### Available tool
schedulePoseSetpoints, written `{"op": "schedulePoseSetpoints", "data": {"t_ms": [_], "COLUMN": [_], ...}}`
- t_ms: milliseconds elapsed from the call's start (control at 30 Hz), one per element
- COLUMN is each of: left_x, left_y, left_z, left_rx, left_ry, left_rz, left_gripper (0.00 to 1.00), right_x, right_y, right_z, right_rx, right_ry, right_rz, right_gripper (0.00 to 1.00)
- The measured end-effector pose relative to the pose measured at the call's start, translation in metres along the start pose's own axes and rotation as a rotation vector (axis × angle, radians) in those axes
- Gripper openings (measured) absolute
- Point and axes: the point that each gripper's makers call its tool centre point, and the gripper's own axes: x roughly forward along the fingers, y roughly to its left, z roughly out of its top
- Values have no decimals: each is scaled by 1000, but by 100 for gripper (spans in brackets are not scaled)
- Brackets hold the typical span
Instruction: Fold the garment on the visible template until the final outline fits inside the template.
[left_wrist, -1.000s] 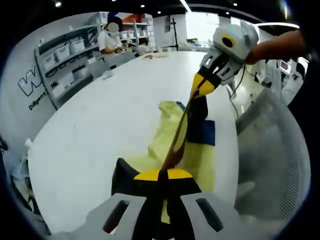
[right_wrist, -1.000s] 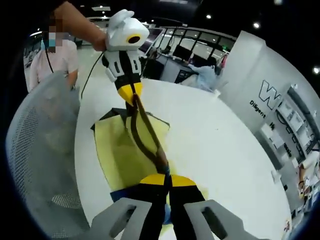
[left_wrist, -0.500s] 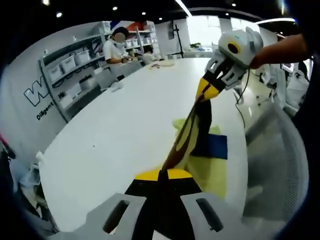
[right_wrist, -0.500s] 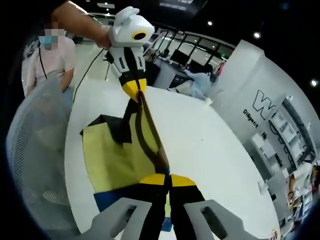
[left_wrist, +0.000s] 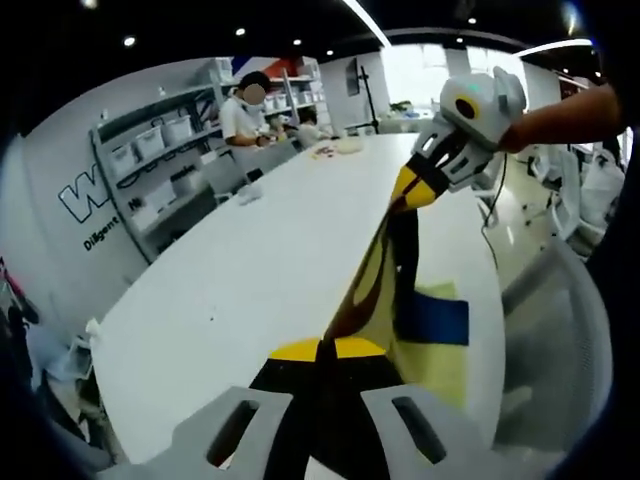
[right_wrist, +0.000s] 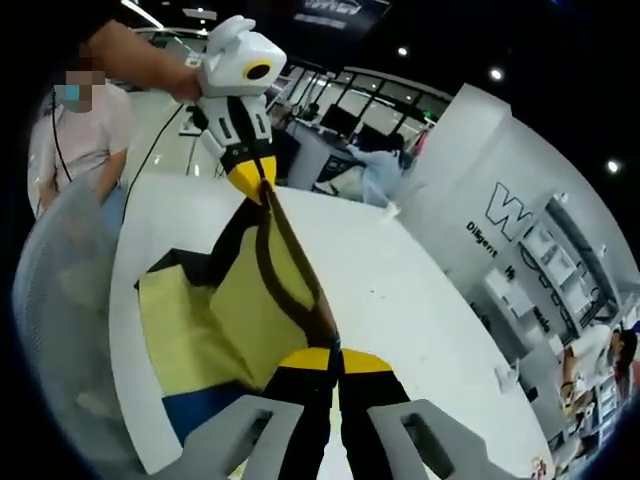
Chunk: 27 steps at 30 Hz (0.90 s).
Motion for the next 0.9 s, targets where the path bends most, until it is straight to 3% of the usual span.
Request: {"op": "schedulePoseSetpoints", "data": {"t_ms": [433,900], "left_x": [2,6], "left_y": [34,70], "left_z": [16,17], "left_rx": [49,62], "left_ry": [40,115], "left_rz": [48,112], "left_gripper": [6,6], "right_x": [11,27], "right_y": [-31,-61], "right_z": [13,24], "right_rx": [-4,16], "right_ry": [-1,-4], "right_rz": [-23,-34], "right_gripper": [0,0]}}
